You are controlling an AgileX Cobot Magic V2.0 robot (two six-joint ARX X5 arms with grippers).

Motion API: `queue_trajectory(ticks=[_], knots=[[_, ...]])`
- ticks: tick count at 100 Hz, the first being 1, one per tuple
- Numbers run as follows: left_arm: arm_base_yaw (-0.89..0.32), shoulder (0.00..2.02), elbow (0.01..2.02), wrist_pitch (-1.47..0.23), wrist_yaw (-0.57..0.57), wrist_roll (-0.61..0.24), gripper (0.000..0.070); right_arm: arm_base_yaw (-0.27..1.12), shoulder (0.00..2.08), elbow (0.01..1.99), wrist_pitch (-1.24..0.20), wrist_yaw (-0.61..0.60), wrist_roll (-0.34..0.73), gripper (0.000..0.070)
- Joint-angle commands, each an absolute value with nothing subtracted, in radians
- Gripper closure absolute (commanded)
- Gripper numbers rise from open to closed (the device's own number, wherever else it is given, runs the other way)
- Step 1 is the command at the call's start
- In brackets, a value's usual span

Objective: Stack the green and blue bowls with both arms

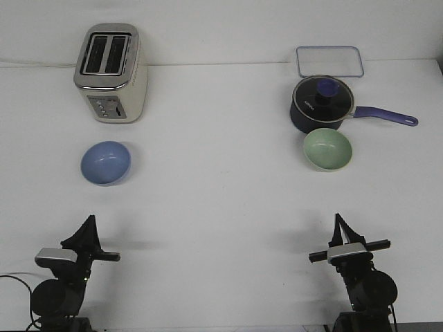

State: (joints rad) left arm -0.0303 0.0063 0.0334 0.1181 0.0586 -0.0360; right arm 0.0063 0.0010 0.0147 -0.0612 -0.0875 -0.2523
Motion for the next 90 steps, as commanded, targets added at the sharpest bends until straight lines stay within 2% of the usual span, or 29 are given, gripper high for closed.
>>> queue_trajectory(ticks=[1, 12, 28, 46, 64, 67, 74, 75, 79, 82, 90], knots=[[-0.031, 0.004, 0.014, 0.128, 0.06, -0.035, 0.0685, 0.007, 0.001, 0.013, -0.045, -0.107, -0.176, 0.07], [-0.031, 0.004, 0.014, 0.128, 0.06, -0.035, 0.0685, 0.007, 0.001, 0.013, -0.045, -0.113, -0.018, 0.07], [-0.031, 0.004, 0.014, 0.129, 0.06, -0.035, 0.0685, 0.006, 0.001, 0.024, -0.053, -0.074, 0.29, 0.07], [-0.031, 0.004, 0.014, 0.128, 0.06, -0.035, 0.0685, 0.006, 0.04, 0.161, -0.116, -0.044, 0.354, 0.07], [-0.031, 0.004, 0.014, 0.129, 0.06, -0.035, 0.0685, 0.006, 0.254, 0.441, -0.302, 0.001, 0.343, 0.0696], [-0.031, 0.004, 0.014, 0.128, 0.06, -0.035, 0.0685, 0.006, 0.302, 0.488, -0.333, 0.001, 0.339, 0.0665], [-0.031, 0.004, 0.014, 0.129, 0.06, -0.035, 0.0685, 0.005, 0.421, 0.599, -0.398, 0.001, 0.317, 0.046], [-0.031, 0.004, 0.014, 0.129, 0.06, -0.035, 0.0685, 0.005, 0.444, 0.619, -0.408, 0.001, 0.314, 0.0411], [-0.031, 0.004, 0.014, 0.128, 0.06, -0.035, 0.0685, 0.005, 0.512, 0.678, -0.437, 0.002, 0.31, 0.0307], [-0.031, 0.004, 0.014, 0.129, 0.06, -0.035, 0.0685, 0.005, 0.561, 0.72, -0.452, 0.004, 0.309, 0.0276], [-0.031, 0.004, 0.014, 0.128, 0.06, -0.035, 0.0685, 0.004, 0.694, 0.822, -0.48, 0.016, 0.299, 0.0273]])
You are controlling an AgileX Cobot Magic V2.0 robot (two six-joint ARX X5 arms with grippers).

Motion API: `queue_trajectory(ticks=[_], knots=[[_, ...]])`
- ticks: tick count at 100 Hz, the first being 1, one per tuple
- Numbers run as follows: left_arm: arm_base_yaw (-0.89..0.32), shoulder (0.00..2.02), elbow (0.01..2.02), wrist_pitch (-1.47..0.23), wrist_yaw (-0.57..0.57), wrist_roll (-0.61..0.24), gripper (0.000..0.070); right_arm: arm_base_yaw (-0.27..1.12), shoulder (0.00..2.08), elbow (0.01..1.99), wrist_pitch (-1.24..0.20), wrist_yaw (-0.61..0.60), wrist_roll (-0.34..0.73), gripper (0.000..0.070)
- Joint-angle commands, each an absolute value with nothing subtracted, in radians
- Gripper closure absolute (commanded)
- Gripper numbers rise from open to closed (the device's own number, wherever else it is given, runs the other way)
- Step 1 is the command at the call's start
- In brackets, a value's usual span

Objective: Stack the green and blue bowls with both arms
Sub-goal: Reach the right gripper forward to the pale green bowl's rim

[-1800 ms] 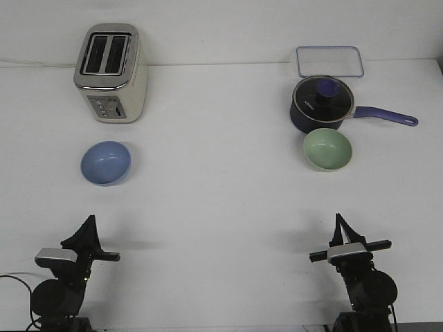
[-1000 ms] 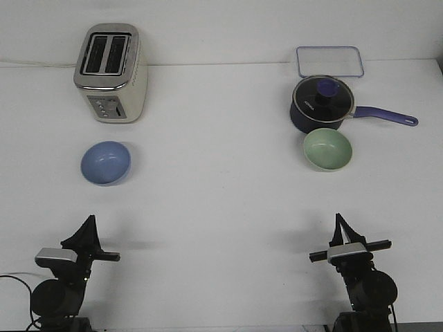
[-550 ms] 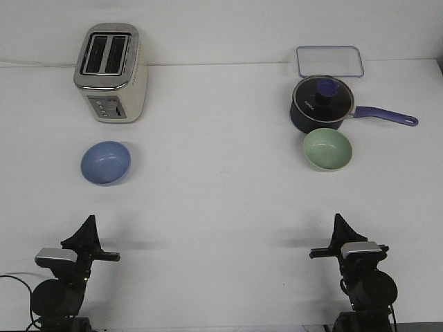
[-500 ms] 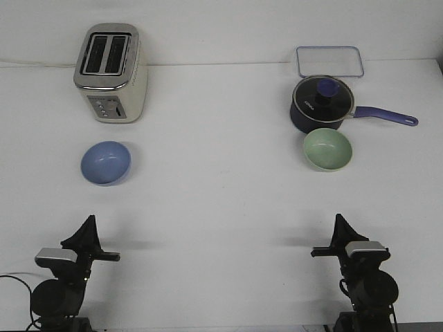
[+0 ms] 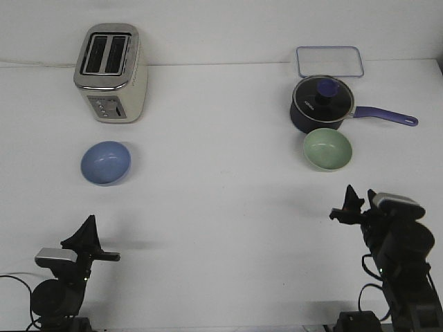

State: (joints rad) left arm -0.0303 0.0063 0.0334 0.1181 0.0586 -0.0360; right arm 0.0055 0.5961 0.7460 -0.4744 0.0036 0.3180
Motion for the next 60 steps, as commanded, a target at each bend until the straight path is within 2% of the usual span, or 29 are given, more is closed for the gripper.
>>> queue_trajectory(ticks=[1, 42, 60], knots=[[-0.031, 0.004, 0.014, 0.128, 0.06, -0.035, 0.0685, 0.003, 0.711, 0.834, -0.482, 0.02, 0.297, 0.0273], [-0.031, 0.004, 0.014, 0.129, 0.06, -0.035, 0.0685, -0.108, 1.419, 1.282, -0.631, 0.022, 0.156, 0.0274], [-0.031, 0.004, 0.014, 0.129, 0.06, -0.035, 0.0685, -0.142, 1.627, 1.367, -0.633, 0.022, 0.136, 0.0274]])
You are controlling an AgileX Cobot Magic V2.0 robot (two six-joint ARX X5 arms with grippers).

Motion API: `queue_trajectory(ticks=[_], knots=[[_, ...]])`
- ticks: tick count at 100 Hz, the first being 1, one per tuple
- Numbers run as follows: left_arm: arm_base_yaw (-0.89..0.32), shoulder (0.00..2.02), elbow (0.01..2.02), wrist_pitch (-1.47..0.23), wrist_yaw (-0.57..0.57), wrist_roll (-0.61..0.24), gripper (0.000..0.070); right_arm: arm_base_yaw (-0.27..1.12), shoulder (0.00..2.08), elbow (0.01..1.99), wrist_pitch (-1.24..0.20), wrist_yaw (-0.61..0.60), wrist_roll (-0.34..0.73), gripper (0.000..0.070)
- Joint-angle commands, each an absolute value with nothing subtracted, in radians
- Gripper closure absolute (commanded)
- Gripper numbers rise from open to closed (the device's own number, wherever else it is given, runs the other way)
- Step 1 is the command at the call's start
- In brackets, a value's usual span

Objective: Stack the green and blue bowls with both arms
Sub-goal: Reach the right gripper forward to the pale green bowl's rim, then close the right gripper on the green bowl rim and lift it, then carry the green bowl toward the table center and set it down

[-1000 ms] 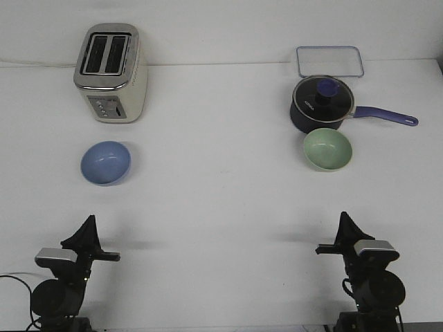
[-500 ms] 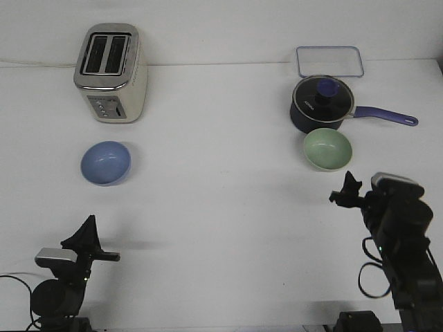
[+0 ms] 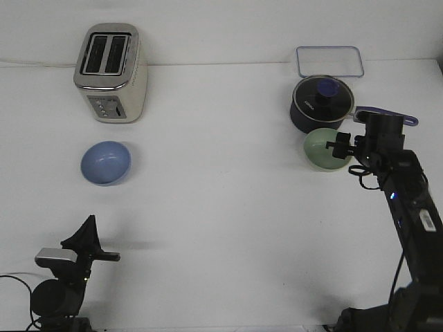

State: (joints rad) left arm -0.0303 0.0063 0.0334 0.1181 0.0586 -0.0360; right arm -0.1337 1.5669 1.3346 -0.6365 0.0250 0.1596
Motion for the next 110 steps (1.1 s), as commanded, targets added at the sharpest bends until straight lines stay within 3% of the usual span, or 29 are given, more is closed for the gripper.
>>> queue_trajectory(ticks=[1, 29, 32, 38, 44, 63, 83, 110], knots=[[-0.031, 0.004, 0.014, 0.129, 0.06, -0.035, 0.0685, -0.145, 1.641, 1.37, -0.63, 0.022, 0.136, 0.0274], [-0.031, 0.004, 0.014, 0.128, 0.06, -0.035, 0.0685, -0.191, 1.833, 1.388, -0.56, -0.063, 0.136, 0.0291], [-0.031, 0.004, 0.014, 0.129, 0.06, -0.035, 0.0685, -0.192, 1.844, 1.388, -0.553, -0.074, 0.138, 0.0344], [-0.031, 0.004, 0.014, 0.128, 0.06, -0.035, 0.0685, -0.192, 1.857, 1.388, -0.551, -0.08, 0.133, 0.0557], [-0.031, 0.004, 0.014, 0.129, 0.06, -0.035, 0.0685, -0.192, 1.863, 1.388, -0.546, -0.081, 0.133, 0.07], [-0.031, 0.004, 0.014, 0.129, 0.06, -0.035, 0.0685, -0.192, 1.845, 1.39, -0.545, -0.09, 0.133, 0.07], [-0.031, 0.004, 0.014, 0.128, 0.06, -0.035, 0.0685, -0.192, 1.711, 1.39, -0.559, -0.202, 0.138, 0.07], [-0.031, 0.004, 0.014, 0.128, 0.06, -0.035, 0.0685, -0.129, 1.451, 1.387, -0.708, -0.331, 0.134, 0.07]])
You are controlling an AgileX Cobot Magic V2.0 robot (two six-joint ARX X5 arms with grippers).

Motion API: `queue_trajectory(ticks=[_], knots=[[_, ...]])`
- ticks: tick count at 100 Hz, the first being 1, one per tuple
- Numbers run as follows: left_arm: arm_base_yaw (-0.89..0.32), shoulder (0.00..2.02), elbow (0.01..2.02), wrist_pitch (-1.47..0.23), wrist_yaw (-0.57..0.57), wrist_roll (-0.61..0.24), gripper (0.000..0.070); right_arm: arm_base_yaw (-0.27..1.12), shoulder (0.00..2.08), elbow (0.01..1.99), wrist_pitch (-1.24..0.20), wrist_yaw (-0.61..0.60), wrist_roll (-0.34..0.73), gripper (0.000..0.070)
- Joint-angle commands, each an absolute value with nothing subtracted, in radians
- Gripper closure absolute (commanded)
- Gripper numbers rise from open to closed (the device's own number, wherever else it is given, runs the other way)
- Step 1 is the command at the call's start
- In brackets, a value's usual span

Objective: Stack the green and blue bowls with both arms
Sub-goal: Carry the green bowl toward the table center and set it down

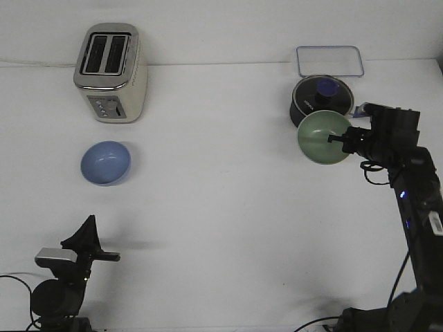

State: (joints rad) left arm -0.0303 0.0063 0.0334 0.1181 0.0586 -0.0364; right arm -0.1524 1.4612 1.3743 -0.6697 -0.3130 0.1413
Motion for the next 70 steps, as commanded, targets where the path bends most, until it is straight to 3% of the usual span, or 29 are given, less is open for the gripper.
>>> queue_trajectory(ticks=[1, 20, 50, 70], knots=[[-0.031, 0.004, 0.014, 0.128, 0.06, -0.035, 0.0685, -0.12, 1.44, 1.385, -0.719, -0.333, 0.133, 0.07], [-0.031, 0.004, 0.014, 0.128, 0.06, -0.036, 0.0685, 0.062, 1.311, 1.28, -0.75, -0.338, 0.148, 0.07], [-0.031, 0.004, 0.014, 0.128, 0.06, -0.04, 0.0685, 0.435, 1.283, 1.022, -0.588, -0.258, 0.263, 0.07], [-0.031, 0.004, 0.014, 0.129, 0.06, -0.043, 0.0685, 0.53, 1.338, 0.954, -0.509, -0.225, 0.31, 0.07]])
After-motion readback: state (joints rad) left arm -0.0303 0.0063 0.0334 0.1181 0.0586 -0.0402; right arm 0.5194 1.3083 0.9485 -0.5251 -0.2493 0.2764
